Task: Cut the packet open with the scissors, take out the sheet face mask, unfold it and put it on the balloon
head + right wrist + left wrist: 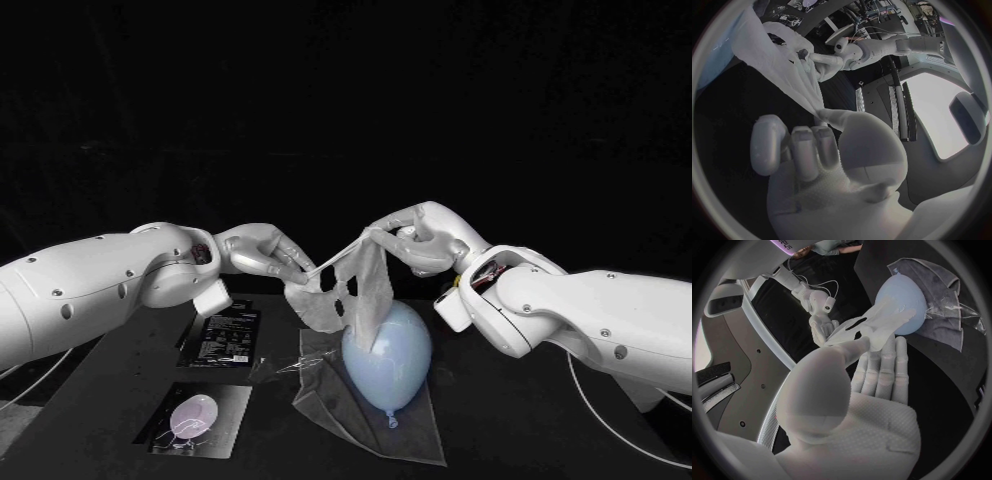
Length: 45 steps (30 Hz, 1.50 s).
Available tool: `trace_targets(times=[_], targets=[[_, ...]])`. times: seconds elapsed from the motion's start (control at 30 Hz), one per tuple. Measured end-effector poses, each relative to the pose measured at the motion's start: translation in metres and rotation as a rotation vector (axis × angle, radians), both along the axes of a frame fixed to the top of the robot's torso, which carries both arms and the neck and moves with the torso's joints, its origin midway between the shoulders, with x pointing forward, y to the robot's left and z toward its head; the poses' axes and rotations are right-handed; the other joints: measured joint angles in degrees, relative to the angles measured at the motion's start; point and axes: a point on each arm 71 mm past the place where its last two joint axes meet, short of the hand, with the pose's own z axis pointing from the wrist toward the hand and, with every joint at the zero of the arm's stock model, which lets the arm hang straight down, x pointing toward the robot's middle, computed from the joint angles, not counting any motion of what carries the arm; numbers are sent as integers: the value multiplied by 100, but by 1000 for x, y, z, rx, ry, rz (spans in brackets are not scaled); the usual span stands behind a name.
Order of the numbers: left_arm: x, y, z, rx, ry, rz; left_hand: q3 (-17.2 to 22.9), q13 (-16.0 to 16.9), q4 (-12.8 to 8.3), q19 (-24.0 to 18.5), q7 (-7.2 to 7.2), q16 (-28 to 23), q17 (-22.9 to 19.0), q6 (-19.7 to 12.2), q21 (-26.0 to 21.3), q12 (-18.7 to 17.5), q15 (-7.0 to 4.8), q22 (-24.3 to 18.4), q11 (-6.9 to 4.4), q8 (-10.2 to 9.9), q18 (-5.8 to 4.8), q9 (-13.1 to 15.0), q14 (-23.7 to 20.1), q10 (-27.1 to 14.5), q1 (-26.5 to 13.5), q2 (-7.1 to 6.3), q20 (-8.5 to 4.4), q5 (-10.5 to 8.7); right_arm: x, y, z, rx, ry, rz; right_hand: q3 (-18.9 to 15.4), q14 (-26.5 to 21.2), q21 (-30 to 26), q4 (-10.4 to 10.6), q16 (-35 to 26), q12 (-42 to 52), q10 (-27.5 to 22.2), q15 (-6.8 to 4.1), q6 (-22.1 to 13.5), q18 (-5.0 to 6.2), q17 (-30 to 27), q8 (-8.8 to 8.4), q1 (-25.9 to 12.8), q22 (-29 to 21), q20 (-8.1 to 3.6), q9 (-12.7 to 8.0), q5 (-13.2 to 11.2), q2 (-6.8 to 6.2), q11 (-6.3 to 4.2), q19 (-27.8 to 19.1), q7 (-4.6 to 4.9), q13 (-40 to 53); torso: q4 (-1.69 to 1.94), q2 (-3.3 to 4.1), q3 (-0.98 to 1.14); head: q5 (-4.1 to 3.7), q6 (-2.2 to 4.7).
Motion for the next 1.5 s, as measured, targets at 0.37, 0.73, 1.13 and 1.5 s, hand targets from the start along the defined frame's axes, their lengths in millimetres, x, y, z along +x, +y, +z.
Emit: trace_targets(times=[0.37, 0.73, 1.13, 1.5], targets=[[-3, -2, -2, -48, 55, -22, 110, 394, 110, -365, -230, 610, 177, 323, 186, 603, -28, 248, -95, 187, 51, 15, -588, -655, -186, 187, 93, -1, 3, 2, -3, -23, 36, 11, 0, -1, 0, 0, -1, -4, 0, 1, -1, 0, 0, 20, 0, -4, 0, 5, -1, 0, 0, 0, 0, -5, 4, 1, 4, 12, -5], [-4, -1, -1, -96, 108, -50, 45, 447, 44, -596, -302, 982, 206, 493, 232, 733, 180, 367, 134, 330, -9, 82, -1192, -1258, 196, 431, 22, -25, 5, 1, -5, -43, 55, -4, 0, -10, -1, 0, -6, -5, 0, 10, -3, -1, -5, 17, 0, -3, 0, 3, -1, 0, 0, 0, 0, -1, 3, 4, 10, 26, -13], [-2, 6, -3, -92, 132, -40, -569, 408, 306, -207, -253, 1405, 73, 573, 76, 1030, -25, 151, -181, 637, -5, 106, -874, -1025, -201, 429, 234, 19, 6, -4, -6, -42, 61, -23, 0, -10, -2, 0, 0, 17, 0, 11, -19, 0, -4, 7, 23, 0, 0, 3, -1, -23, 0, 0, -2, 0, 1, 6, 13, 14, -33], [8, 22, 0, -144, 117, 49, -954, 42, 536, 85, -298, 1458, -180, 421, -287, 836, -62, -189, -195, 933, -6, 106, -833, -825, -75, 460, 185, 18, -7, -4, -4, 10, 111, -10, 0, -11, -3, 0, -3, 17, 0, 11, -24, -1, 0, 23, 24, -1, 0, 5, -1, -22, 0, 0, -1, -5, 6, 5, 11, -49, -41]])
